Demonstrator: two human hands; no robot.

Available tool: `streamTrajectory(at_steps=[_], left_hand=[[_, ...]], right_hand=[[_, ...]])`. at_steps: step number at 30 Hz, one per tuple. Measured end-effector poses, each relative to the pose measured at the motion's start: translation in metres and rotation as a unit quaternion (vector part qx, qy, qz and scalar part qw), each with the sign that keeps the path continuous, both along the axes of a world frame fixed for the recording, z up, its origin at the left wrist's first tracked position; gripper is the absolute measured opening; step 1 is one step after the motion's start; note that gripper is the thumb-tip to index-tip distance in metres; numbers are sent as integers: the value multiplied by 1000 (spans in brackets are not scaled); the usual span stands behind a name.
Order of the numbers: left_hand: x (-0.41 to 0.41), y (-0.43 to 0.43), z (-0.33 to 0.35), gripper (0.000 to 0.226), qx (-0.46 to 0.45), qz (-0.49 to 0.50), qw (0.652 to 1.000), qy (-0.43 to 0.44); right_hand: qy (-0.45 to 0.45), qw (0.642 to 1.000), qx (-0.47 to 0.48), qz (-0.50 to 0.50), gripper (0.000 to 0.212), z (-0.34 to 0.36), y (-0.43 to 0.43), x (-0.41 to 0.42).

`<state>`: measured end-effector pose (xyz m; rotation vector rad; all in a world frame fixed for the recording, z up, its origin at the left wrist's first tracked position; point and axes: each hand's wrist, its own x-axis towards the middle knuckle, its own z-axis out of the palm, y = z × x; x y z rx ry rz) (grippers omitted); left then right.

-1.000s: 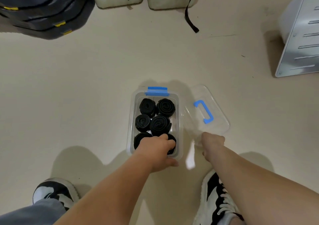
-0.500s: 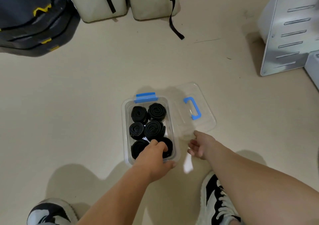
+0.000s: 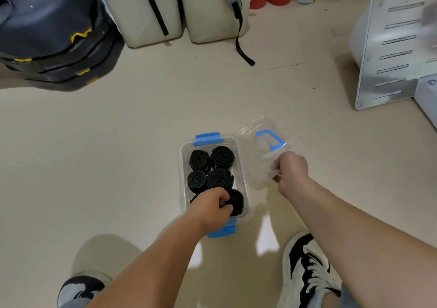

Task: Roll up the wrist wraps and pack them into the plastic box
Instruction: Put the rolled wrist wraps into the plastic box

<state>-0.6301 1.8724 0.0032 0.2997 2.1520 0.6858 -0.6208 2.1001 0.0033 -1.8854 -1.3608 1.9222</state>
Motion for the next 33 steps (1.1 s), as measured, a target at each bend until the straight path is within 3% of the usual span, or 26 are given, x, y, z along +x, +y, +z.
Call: streamTrajectory(at_steps=[2,4,8,11,14,15,18,20,21,22,25,27,33], left_hand=[[-3,-4,11,9,31,58,998,7],[-6,-6,26,15,67,131,989,17],[-13,-11,66,41,155,340,924,-79],[-15,-23,84,51,192,406,886,-117],[-17,-39,85,56,191,475,852,-106],[-16,-44,82,51,179,474,857,-98],[-6,-60,61,30,92,345,933,-44],[1,-68,44,26,25,279,960,-15],[3,-71,37,26,-8,261,965,-6],[5,-72,34,25,-39,243,969,2],[9,-71,28,26,-94,201,974,48],[10,-65,25,28,-121,179,973,80],[8,-58,21,47,-228,83,966,93]], right_hand=[[48,989,96,106,19,25,-17,-3],[72,939,223,251,25,46,-39,1],[85,732,462,493,27,50,-80,20],[129,635,520,557,28,34,-102,39],[118,541,541,633,39,20,-116,54],[105,515,540,658,44,17,-116,56],[56,477,527,701,54,15,-109,57],[9,450,501,739,67,14,-103,55],[-24,449,478,754,77,14,-101,55],[-56,472,449,757,83,13,-100,55],[-62,639,366,674,62,9,-100,53],[-36,704,321,632,49,5,-98,48],[-67,696,308,645,47,1,-87,32]])
